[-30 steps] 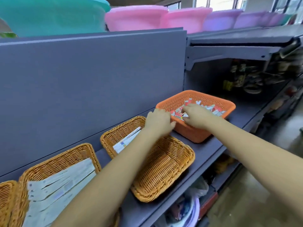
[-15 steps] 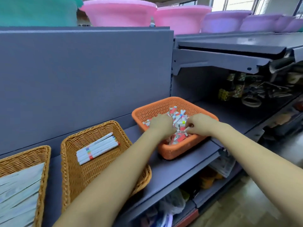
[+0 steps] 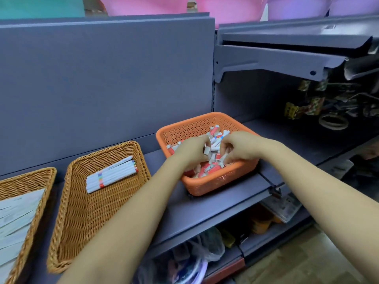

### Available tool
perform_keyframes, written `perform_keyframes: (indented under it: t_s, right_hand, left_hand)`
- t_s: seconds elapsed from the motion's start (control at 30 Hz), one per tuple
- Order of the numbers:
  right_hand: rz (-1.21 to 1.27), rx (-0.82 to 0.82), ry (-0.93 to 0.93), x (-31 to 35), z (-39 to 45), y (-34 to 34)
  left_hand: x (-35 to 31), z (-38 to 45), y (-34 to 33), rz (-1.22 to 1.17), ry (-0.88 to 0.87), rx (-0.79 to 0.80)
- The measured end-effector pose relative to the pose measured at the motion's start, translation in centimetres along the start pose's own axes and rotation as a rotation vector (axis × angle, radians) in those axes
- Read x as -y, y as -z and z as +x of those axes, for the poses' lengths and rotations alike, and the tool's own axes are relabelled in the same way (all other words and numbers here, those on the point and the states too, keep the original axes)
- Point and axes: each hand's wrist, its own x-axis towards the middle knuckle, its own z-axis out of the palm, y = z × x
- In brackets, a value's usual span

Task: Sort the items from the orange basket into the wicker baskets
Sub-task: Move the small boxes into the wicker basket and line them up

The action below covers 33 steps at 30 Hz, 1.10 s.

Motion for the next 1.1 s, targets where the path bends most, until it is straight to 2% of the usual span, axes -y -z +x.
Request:
perform_keyframes:
  t_s: [0.13, 0.3, 0.37, 0.43, 0.5, 0.6, 0.83, 1.0, 1.1]
  right_hand:
    - [-0.019, 0.042, -0.026, 0.3, -0.1, 0.1]
    - [-0.169, 0.08, -0.072, 1.6, -0.5, 0.4]
    - [-0.135, 0.029, -0.05, 2.1, -0.8, 0.8]
    - [0.056, -0.085, -0.012, 3.1, -1.2, 1.0]
    - [0.423, -0.198, 0.027, 4.9, -1.6, 0.9]
    - [0.812, -0.229, 0.146, 8.7, -2.2, 0.2]
    - [1.11, -0.135, 0.325, 16.5, -1.6, -4.1]
    - [1.251, -0.152, 0.299, 20.3, -0.6, -7.1]
    - [1.242, -0.15, 0.302, 22.0, -0.4, -8.4]
  left_hand:
    - [0.6, -1.8, 1.5, -0.203, 0.064, -0.082]
    - [1.5, -5.4, 3.1, -0.631, 0.127, -0.215]
    - [2.2, -7.1, 3.5, -0.796, 0.134, -0.268]
    - [2.8, -8.9, 3.9, -0.979, 0.127, -0.306]
    - [3.5, -10.8, 4.3, -1.12, 0.118, -0.344]
    - [4.7, -13.6, 5.0, -1.256, 0.128, -0.417]
    - [8.0, -18.5, 6.3, -1.587, 0.226, -0.475]
    - [10.8, -20.4, 7.1, -1.667, 0.317, -0.519]
    - [12.3, -21.3, 7.7, -1.659, 0.345, -0.544]
